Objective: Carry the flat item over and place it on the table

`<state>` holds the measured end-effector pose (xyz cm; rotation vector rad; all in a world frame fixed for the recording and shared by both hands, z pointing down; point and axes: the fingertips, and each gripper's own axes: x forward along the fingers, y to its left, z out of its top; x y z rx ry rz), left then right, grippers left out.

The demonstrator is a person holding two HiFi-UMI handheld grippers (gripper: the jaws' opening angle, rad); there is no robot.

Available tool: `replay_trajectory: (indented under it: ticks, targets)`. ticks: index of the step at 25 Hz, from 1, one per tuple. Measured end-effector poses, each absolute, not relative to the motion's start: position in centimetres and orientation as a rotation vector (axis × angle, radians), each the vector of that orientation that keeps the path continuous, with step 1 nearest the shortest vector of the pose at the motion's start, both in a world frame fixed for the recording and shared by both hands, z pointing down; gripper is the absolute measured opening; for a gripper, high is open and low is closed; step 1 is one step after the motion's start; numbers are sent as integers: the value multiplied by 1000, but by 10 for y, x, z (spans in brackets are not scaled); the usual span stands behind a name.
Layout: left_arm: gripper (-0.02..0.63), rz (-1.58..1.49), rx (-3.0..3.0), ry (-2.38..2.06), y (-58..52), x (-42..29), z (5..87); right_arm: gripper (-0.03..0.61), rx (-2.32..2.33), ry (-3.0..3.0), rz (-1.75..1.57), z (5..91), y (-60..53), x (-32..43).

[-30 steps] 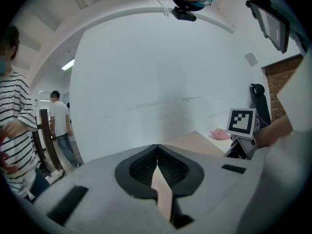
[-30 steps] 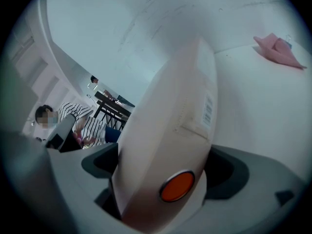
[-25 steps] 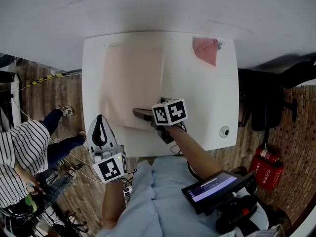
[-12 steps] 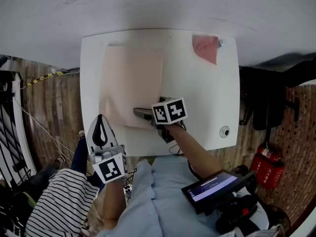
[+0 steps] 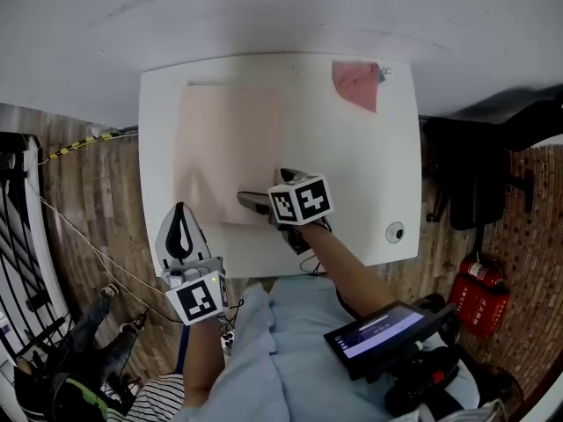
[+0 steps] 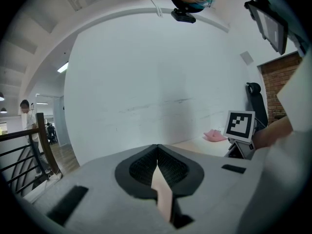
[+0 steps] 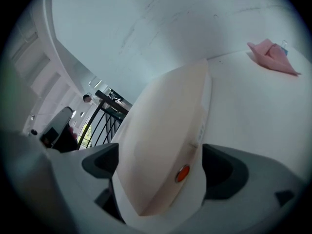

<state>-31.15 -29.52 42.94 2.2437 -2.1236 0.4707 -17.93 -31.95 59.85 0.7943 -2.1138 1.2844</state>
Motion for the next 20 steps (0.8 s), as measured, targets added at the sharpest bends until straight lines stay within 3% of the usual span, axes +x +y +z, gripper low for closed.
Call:
replay_trajectory:
  ticks: [9, 20]
  targets:
    - [9, 391, 2336, -2130, -289, -284, 390, 491, 868, -2295, 1179, 529, -314, -165]
    - [9, 81, 2475, -2066, -274, -246, 308, 240, 1286, -2683, 594, 380, -297, -124]
